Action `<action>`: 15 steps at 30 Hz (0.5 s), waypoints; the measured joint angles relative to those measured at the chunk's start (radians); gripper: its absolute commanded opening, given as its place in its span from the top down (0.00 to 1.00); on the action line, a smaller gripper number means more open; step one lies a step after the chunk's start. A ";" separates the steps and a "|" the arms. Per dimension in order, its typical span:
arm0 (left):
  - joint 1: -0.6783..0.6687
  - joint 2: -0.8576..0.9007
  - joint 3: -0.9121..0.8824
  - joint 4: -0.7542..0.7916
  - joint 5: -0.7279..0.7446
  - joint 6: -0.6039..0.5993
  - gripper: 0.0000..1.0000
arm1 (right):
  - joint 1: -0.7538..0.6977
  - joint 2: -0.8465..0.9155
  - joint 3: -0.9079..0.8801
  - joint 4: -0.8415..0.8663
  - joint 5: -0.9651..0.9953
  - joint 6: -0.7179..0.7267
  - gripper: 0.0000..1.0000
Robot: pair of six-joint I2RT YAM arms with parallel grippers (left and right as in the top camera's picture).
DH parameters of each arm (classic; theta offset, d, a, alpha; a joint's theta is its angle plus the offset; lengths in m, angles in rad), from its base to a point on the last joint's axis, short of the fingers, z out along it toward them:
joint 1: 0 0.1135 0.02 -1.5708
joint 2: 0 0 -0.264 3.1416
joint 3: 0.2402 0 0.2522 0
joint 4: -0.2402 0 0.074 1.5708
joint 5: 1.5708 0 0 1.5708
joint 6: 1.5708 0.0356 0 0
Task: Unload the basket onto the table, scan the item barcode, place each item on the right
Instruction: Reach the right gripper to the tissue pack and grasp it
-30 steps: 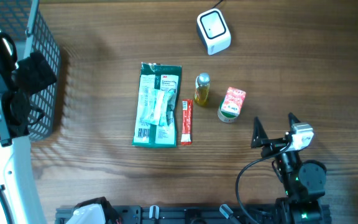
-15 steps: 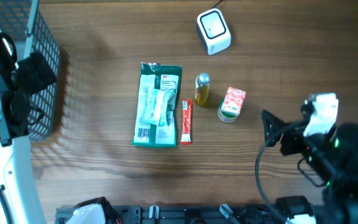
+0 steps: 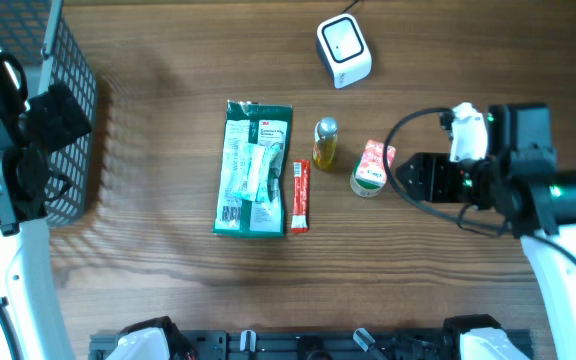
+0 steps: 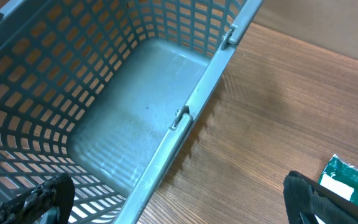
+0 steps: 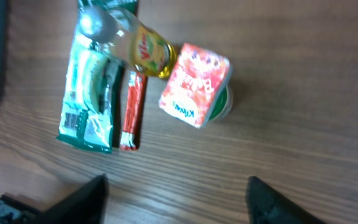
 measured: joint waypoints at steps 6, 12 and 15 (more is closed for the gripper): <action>0.000 0.000 0.000 0.000 0.000 0.000 0.00 | 0.000 0.223 0.000 0.004 -0.006 0.042 0.20; 0.000 0.000 0.000 -0.001 0.000 0.000 0.00 | 0.000 0.387 0.000 0.062 -0.006 0.060 0.50; 0.000 0.000 0.000 -0.001 0.000 0.000 0.00 | 0.000 0.399 0.000 0.122 -0.007 0.080 0.50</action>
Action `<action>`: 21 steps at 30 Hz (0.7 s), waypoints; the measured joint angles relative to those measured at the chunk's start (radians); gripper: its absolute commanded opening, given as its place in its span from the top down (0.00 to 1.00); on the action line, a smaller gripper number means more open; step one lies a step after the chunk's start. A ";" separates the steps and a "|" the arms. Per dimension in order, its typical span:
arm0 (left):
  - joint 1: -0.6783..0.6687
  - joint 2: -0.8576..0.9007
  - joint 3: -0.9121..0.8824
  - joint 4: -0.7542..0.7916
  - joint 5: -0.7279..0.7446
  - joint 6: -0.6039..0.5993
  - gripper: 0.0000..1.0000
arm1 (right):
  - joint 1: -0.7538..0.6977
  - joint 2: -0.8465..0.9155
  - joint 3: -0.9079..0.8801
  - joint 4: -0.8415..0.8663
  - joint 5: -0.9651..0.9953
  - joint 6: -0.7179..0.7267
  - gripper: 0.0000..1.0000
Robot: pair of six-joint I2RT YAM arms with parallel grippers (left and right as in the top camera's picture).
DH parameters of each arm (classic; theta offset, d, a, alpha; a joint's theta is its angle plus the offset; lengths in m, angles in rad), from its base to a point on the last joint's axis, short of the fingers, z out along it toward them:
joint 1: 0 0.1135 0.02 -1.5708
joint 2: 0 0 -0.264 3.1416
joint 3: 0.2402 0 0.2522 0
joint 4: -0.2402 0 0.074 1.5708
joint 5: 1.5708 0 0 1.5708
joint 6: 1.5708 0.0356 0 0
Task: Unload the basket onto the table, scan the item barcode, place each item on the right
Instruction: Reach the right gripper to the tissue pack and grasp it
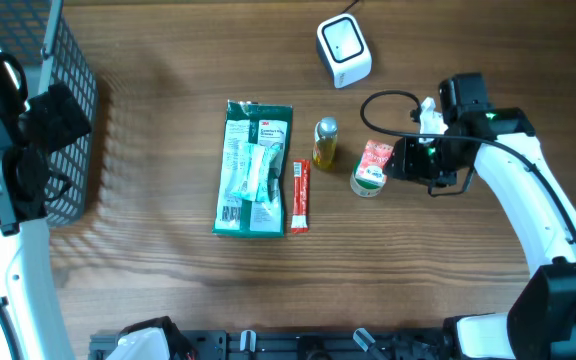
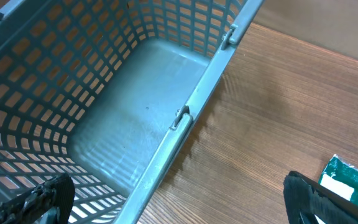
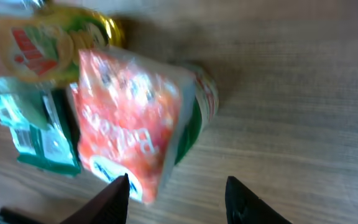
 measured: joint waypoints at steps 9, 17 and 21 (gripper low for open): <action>0.000 0.000 0.000 0.000 0.000 0.000 0.00 | 0.006 0.000 -0.019 0.103 0.000 0.089 0.60; 0.000 0.000 0.000 0.000 0.000 0.000 0.00 | 0.033 0.000 -0.071 0.147 0.000 0.131 0.73; 0.000 0.000 0.000 0.000 0.000 0.000 0.00 | 0.035 0.000 -0.071 0.153 -0.001 0.152 0.85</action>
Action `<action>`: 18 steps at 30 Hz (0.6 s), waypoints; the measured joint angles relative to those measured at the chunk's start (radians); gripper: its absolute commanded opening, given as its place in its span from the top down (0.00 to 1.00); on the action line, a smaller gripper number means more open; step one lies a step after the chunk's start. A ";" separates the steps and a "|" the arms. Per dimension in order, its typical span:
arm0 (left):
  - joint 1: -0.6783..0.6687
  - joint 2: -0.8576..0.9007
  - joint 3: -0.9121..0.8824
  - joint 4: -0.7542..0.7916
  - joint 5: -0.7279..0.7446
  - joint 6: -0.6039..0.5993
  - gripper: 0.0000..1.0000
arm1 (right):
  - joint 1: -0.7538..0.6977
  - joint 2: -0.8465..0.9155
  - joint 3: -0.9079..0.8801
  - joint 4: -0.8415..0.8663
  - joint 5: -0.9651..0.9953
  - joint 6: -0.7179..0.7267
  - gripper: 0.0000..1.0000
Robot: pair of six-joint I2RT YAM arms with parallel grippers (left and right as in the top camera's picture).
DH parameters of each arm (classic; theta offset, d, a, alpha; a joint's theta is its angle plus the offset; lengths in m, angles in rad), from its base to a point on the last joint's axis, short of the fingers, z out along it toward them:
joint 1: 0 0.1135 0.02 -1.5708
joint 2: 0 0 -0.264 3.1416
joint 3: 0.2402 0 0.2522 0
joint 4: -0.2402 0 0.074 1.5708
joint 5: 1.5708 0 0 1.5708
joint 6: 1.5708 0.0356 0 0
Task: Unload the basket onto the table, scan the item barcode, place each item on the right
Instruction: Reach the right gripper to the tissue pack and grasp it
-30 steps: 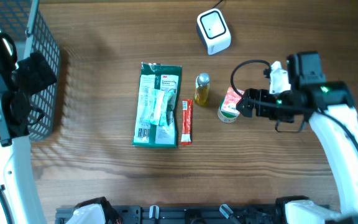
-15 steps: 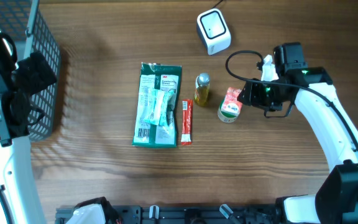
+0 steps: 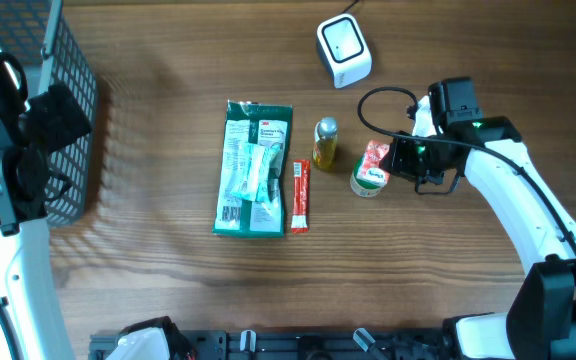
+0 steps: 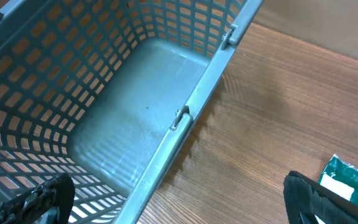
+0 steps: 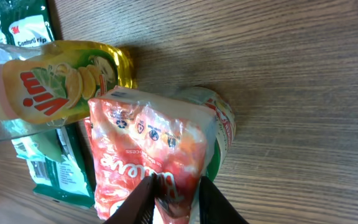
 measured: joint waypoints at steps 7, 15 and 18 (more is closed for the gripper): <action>0.000 0.000 0.000 0.000 0.000 0.000 0.00 | 0.000 0.000 0.000 0.000 -0.002 0.004 0.96; 0.000 0.000 0.000 0.000 0.000 0.000 0.00 | -0.081 -0.002 0.042 -0.074 -0.001 -0.140 0.96; 0.000 0.000 0.000 0.000 0.000 0.000 0.00 | -0.117 -0.003 0.042 -0.100 0.027 -0.197 0.96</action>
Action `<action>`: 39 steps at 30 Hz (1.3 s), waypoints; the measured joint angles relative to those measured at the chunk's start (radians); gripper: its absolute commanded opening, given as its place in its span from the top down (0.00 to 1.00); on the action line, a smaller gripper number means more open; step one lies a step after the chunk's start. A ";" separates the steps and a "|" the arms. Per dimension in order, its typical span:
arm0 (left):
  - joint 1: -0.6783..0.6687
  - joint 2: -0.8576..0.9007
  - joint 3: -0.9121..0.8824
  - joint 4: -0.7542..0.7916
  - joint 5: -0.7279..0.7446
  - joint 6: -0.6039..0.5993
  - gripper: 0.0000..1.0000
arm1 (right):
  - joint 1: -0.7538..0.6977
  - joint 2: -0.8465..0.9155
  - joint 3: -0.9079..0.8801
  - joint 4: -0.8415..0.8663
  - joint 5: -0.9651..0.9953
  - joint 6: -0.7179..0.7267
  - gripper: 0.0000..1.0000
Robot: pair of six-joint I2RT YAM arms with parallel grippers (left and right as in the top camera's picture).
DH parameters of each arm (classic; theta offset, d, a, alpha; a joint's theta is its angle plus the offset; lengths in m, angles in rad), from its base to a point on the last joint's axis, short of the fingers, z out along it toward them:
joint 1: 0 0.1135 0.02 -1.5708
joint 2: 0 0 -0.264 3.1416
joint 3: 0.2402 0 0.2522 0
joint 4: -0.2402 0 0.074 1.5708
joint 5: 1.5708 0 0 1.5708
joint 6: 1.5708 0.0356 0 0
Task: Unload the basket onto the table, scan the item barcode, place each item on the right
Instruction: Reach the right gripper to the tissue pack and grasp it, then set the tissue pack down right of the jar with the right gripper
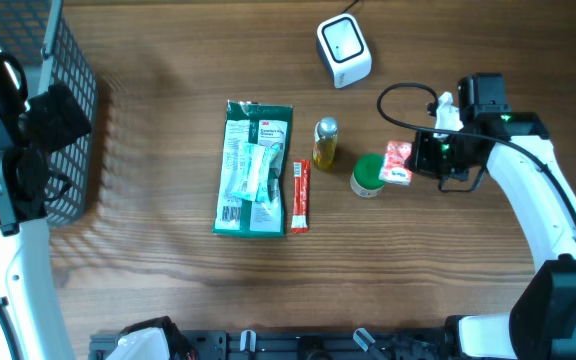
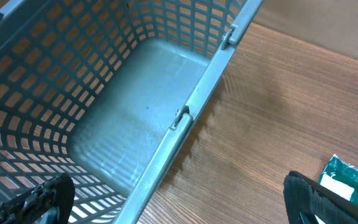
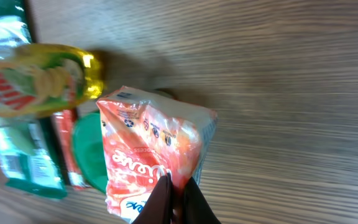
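A red-orange tissue pack (image 1: 398, 162) hangs pinched in my right gripper (image 3: 176, 193), which is shut on the pack's (image 3: 151, 146) lower edge. The pack sits just right of a green-lidded tub (image 1: 366, 175). The white barcode scanner (image 1: 343, 50) stands at the back of the table, up and left of the pack. My left gripper (image 2: 174, 202) stays open far left over the basket's edge, holding nothing.
A grey wire basket (image 1: 68, 120) fills the left edge. A green 3M packet (image 1: 254, 167), a red stick sachet (image 1: 300, 196) and a yellow bottle (image 1: 324, 142) lie left of the tub. The scanner's cable runs off the back.
The pack has moved right, off the tub, in my shut right gripper, so the green lid now shows. The left arm has not moved.
My right gripper stood open well right of the pack, which lay on the tub. Then it was at the pack, still open. Then it was shut on the pack over the tub. Now the pack is held beside the tub.
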 measured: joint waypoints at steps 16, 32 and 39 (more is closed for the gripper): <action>0.000 0.000 0.000 0.000 0.000 0.000 0.00 | -0.002 -0.002 -0.046 0.039 0.211 -0.062 0.96; 0.000 0.000 0.000 0.000 0.000 0.000 0.00 | -0.002 -0.005 -0.225 0.188 0.272 -0.069 0.96; 0.000 0.000 0.000 0.000 0.000 0.000 0.00 | -0.002 -0.005 -0.244 0.221 0.278 -0.072 0.82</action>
